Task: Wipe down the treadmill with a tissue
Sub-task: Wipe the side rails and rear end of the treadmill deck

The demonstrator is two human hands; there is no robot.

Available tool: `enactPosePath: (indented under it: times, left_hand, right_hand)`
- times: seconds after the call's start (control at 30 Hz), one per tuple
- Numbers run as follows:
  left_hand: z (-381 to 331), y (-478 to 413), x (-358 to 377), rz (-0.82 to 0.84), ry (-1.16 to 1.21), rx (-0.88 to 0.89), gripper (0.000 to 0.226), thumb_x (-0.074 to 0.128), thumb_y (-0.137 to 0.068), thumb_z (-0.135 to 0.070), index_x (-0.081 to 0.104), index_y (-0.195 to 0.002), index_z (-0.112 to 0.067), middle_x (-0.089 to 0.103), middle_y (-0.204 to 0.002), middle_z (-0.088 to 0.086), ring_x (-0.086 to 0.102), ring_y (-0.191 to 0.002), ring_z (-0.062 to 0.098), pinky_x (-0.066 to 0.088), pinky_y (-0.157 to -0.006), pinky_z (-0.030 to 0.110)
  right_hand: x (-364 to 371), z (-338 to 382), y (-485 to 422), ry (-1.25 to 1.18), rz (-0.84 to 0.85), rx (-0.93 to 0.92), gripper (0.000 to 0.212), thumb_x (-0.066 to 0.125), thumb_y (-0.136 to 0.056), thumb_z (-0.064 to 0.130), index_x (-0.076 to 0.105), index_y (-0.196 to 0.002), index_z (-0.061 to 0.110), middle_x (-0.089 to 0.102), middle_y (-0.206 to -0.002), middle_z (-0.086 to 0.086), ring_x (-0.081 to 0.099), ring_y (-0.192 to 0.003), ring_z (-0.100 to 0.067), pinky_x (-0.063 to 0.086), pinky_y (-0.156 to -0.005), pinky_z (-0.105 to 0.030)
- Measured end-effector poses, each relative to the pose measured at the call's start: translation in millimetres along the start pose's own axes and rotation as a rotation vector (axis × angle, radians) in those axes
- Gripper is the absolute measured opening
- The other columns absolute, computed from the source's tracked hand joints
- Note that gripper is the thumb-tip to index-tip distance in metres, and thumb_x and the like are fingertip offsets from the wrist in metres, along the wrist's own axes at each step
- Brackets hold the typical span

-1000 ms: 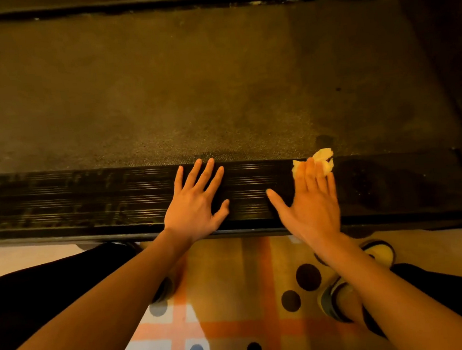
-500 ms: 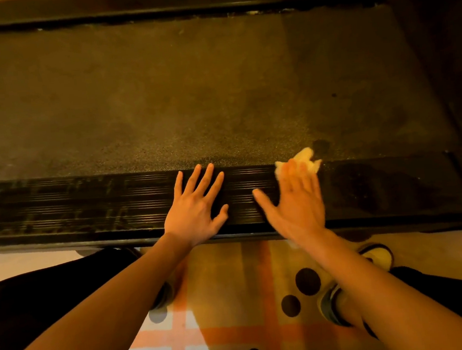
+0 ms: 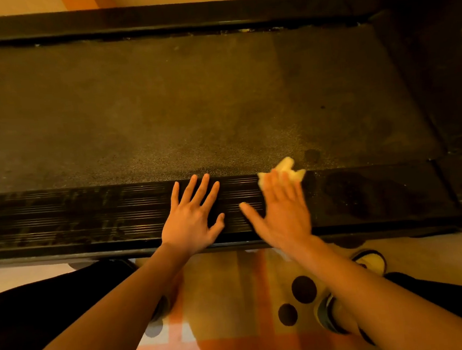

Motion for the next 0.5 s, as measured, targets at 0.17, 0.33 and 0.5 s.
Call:
enactPosePath:
  times: [0.17, 0.33, 0.5]
  left_hand:
    - [0, 0, 0, 0.015, -0.001, -0.001, 0.074, 0.031, -0.101, -0.060, 0.032, -0.162, -0.020, 0.026, -0.169, 0.009, 0.016, -0.158, 0.034, 0.011, -0.126, 0.064]
    - [-1, 0, -1, 0.021, -0.003, -0.003, 0.073, 0.030, -0.101, -0.059, 0.031, -0.163, -0.021, 0.024, -0.170, 0.008, 0.015, -0.158, 0.034, 0.011, -0.125, 0.064]
    - [0, 1, 1, 0.011, -0.005, -0.002, 0.073, 0.032, -0.101, -0.059, 0.033, -0.162, -0.019, 0.025, -0.170, 0.009, 0.016, -0.158, 0.034, 0.012, -0.125, 0.064]
  right_hand:
    - [1, 5, -4, 0.021, 0.016, -0.161, 0.105, -0.015, -0.088, 0.082, 0.019, -0.166, 0.020, 0.011, -0.174, -0.003, -0.002, -0.161, -0.020, 0.000, -0.130, -0.049]
    - [-11, -63, -7, 0.018, -0.012, 0.083, 0.103, -0.013, -0.087, 0.082, 0.011, -0.166, 0.020, 0.010, -0.174, -0.002, -0.003, -0.160, -0.018, -0.003, -0.129, -0.048]
    - [1, 16, -15, -0.121, 0.000, 0.038, 0.100, -0.005, -0.092, 0.079, 0.014, -0.166, 0.016, 0.011, -0.174, -0.007, -0.005, -0.160, -0.023, -0.002, -0.130, -0.047]
Point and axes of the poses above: each hand's wrist, its own y-axis away from the middle knuckle, its own x-axis out of the palm, z = x × y, the point moved 1 cm from there along -y, towards the middle knuckle
